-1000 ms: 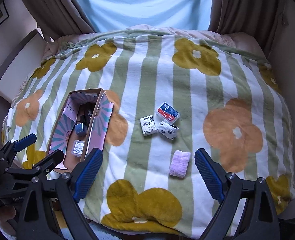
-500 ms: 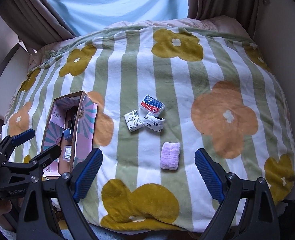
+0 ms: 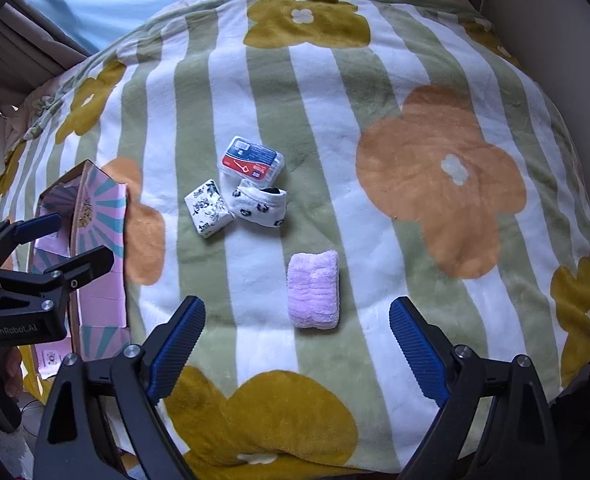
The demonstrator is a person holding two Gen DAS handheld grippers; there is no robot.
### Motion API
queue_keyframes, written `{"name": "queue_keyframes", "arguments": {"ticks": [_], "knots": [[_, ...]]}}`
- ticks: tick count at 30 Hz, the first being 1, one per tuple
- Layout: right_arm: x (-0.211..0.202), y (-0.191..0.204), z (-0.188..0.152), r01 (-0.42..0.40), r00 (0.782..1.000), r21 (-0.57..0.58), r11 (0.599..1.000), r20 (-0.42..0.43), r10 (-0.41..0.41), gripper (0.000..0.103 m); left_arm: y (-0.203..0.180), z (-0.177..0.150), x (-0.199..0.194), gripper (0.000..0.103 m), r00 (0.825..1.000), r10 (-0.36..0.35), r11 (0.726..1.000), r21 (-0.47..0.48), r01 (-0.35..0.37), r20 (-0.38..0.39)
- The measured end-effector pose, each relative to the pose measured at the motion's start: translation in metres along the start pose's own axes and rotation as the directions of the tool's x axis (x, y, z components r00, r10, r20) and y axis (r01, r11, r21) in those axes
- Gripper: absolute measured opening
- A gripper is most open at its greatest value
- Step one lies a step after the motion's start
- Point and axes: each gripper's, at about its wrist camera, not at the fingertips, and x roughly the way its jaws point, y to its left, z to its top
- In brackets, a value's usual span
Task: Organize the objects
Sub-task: 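Grasp the white tissue pack with left tool while right tool grasps pink sponge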
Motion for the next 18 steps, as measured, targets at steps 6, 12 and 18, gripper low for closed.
{"name": "queue_keyframes", "arguments": {"ticks": [6,12,18], "knots": [[0.054,-0.004,0.006,0.036,0.997,-0.012,0.999,-0.071,-0.037,0.092,-0.002,0.021,0.065,0.103,0.997,-0.002,0.996,0.088,0.008,-0.074],[0.092,-0.007,0.006,0.053,0.991,-0.048,0.997,-0.121,-0.059,0.092,-0.005,0.037,0.116,0.103,0.991,0.006,0.988,0.154,0.015,-0.134],[0.117,-0.012,0.002,0.065,0.983,-0.067,0.996,-0.168,-0.076,0.086,-0.006,0.047,0.154,0.098,0.981,0.007,0.978,0.204,0.032,-0.192]]}}
